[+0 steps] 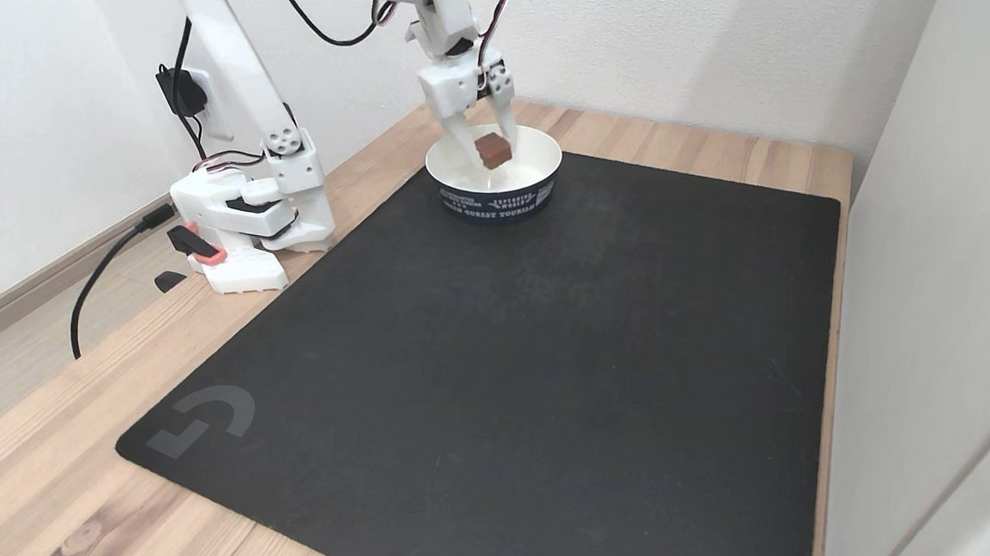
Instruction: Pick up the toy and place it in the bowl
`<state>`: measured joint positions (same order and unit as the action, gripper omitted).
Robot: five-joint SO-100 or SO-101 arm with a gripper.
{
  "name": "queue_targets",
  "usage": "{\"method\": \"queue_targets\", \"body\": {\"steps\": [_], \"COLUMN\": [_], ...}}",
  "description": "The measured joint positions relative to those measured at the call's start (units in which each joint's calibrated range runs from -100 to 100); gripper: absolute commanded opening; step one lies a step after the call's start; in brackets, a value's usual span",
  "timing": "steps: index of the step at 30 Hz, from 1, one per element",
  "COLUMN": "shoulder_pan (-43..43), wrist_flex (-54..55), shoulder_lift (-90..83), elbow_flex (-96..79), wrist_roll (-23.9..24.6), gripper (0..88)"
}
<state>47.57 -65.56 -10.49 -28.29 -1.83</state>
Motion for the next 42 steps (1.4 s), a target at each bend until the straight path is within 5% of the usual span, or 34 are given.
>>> {"method": "queue_targets", "body": {"steps": [11, 16, 21, 27, 32, 42], "shoulder_pan": [-0.2, -5.8, -13.8, -33.6, -42.6, -38.6], "wrist_flex": [3.5, 8.2, 8.9, 13.0, 14.5, 25.7], "shoulder_lift": [-1.0, -4.7, -5.7, -6.4, -10.2, -28.7], "elbow_flex": [0.0, 1.4, 7.7, 10.0, 0.8, -34.3], "wrist_roll": [-0.3, -0.3, -2.6, -2.7, -2.7, -2.8], "gripper": [30.3, 1.0, 2.3, 2.4, 2.4, 2.4]}}
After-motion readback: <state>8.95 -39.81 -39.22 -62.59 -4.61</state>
